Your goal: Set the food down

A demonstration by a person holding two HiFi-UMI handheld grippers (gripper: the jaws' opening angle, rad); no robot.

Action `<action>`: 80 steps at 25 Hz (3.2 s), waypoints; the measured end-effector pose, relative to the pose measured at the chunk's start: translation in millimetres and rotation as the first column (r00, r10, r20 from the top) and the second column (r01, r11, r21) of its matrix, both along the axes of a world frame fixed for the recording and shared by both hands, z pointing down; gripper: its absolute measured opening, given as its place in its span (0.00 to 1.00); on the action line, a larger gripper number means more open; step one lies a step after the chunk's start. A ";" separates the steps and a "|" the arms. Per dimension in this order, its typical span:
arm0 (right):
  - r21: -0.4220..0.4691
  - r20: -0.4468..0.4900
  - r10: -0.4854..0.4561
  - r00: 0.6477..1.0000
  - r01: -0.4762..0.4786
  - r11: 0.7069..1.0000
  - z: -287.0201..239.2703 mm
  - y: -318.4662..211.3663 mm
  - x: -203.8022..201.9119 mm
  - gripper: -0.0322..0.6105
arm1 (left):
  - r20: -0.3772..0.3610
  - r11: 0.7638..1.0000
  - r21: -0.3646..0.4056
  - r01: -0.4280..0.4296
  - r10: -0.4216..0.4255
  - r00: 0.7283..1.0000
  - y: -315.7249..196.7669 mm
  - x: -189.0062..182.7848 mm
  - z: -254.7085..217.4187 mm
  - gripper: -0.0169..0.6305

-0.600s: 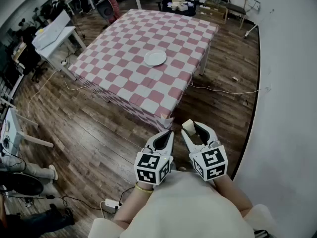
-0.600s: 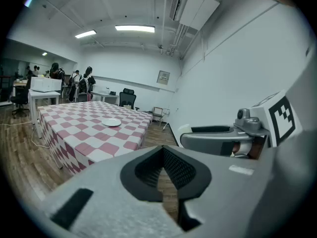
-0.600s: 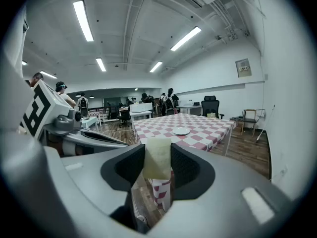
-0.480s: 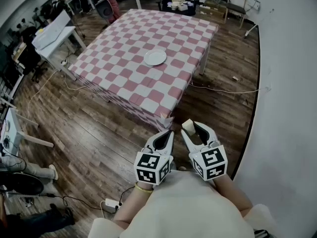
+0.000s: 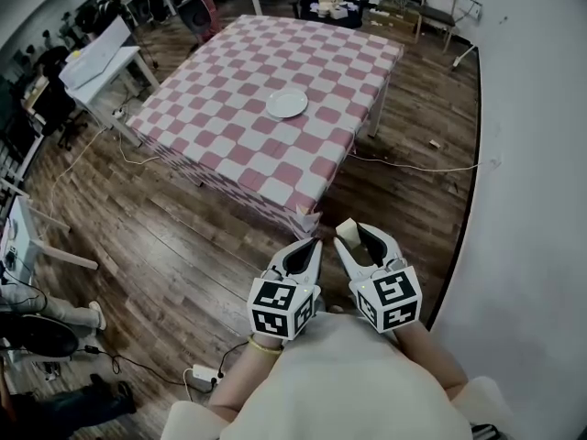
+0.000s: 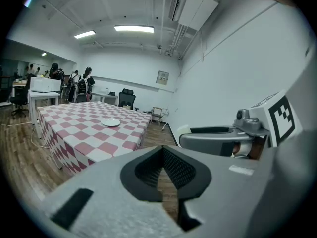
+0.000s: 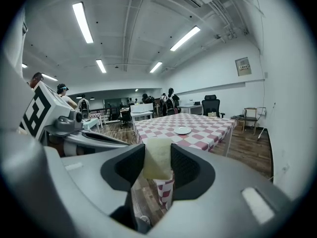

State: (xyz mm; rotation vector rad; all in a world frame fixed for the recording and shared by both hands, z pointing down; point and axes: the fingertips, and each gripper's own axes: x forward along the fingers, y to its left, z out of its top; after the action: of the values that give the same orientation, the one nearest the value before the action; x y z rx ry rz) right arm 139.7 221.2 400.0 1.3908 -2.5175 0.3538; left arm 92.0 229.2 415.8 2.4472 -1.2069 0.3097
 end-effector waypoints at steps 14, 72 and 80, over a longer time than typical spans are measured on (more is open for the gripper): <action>-0.018 0.019 -0.007 1.000 0.008 1.000 3.1 13.2 -2.0 0.32 | -0.013 1.000 -0.020 -0.003 0.002 1.000 13.2 2.3 5.8 0.03; -0.069 0.036 -0.038 0.999 0.040 0.997 -1.7 -163.6 -51.3 0.32 | -0.046 0.998 -0.057 0.041 -0.043 0.998 -167.2 -48.3 3.9 0.03; -0.072 0.035 -0.049 0.998 0.052 0.996 -3.7 -192.8 -69.2 0.32 | -0.048 0.997 -0.061 0.042 -0.045 0.998 -195.9 -63.9 2.6 0.03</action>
State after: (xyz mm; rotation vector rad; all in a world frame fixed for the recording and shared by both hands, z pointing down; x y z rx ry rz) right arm 70.5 28.4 396.2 1.3021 -2.5343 0.4584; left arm 28.2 33.3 418.4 2.3605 -1.2114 0.2679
